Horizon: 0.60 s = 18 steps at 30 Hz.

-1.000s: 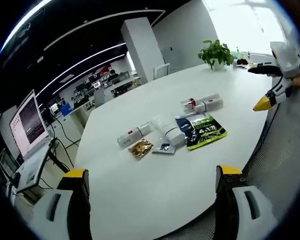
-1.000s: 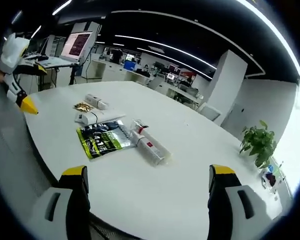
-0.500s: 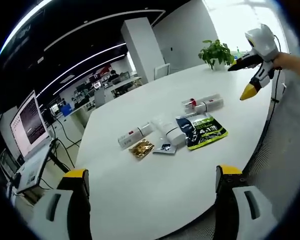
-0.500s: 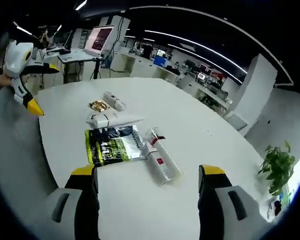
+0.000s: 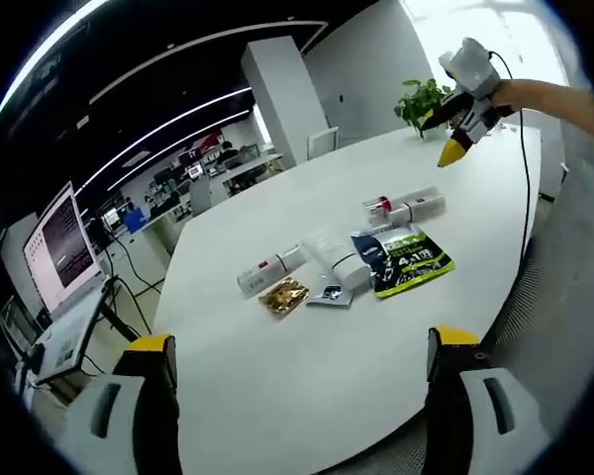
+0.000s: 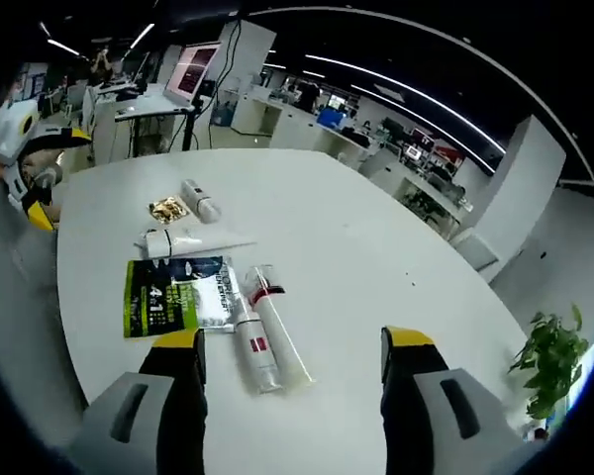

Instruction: Arrange the skincare products in the storage area until every visible bottle or jar stands upright without overlapping.

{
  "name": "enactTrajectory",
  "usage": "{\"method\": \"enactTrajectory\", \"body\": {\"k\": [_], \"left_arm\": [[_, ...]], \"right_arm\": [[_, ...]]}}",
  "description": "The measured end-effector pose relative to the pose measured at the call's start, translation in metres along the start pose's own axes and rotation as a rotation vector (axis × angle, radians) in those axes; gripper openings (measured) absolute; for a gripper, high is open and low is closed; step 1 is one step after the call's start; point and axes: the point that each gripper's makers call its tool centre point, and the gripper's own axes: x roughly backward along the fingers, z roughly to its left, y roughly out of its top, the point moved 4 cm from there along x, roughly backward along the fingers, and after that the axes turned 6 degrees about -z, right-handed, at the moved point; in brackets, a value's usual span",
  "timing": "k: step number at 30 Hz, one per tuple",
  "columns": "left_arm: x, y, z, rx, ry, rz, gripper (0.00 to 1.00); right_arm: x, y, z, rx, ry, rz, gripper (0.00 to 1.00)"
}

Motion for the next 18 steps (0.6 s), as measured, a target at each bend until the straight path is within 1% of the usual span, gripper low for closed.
{"method": "enactTrajectory", "body": {"k": [2, 3, 5, 6, 7, 9, 11, 14, 15, 18], "left_arm": [[0.000, 0.001, 0.000, 0.000, 0.001, -0.002, 0.99], [0.000, 0.001, 0.000, 0.000, 0.002, -0.002, 0.99], [0.001, 0.001, 0.000, 0.000, 0.005, -0.003, 0.99], [0.001, 0.002, 0.000, 0.000, 0.007, -0.003, 0.99], [0.001, 0.002, 0.000, -0.001, 0.007, -0.003, 0.99], [0.001, 0.002, -0.001, -0.002, 0.004, 0.000, 0.99], [0.001, 0.002, -0.001, -0.003, 0.003, 0.000, 0.99], [0.000, 0.001, 0.000, -0.001, 0.002, -0.001, 0.99], [0.000, 0.001, 0.000, -0.001, 0.003, -0.001, 0.99], [0.000, -0.001, 0.002, -0.002, 0.000, -0.001, 0.99]], "right_arm": [[-0.008, -0.001, -0.004, 0.010, -0.001, 0.027, 0.68], [-0.012, -0.004, -0.005, 0.020, 0.013, 0.049, 0.66], [-0.021, -0.003, -0.005, 0.019, 0.034, 0.061, 0.64], [-0.026, -0.003, -0.003, 0.027, 0.062, 0.074, 0.62], [-0.031, -0.002, -0.005, 0.035, 0.075, 0.077, 0.60], [-0.041, -0.006, -0.005, 0.049, 0.112, 0.116, 0.57], [-0.050, -0.008, -0.007, 0.067, 0.131, 0.136, 0.54], [-0.059, -0.012, -0.008, 0.049, 0.173, 0.165, 0.48], [-0.061, -0.015, -0.006, 0.044, 0.199, 0.183, 0.45], [-0.067, -0.025, -0.003, 0.031, 0.240, 0.240, 0.39]]}}
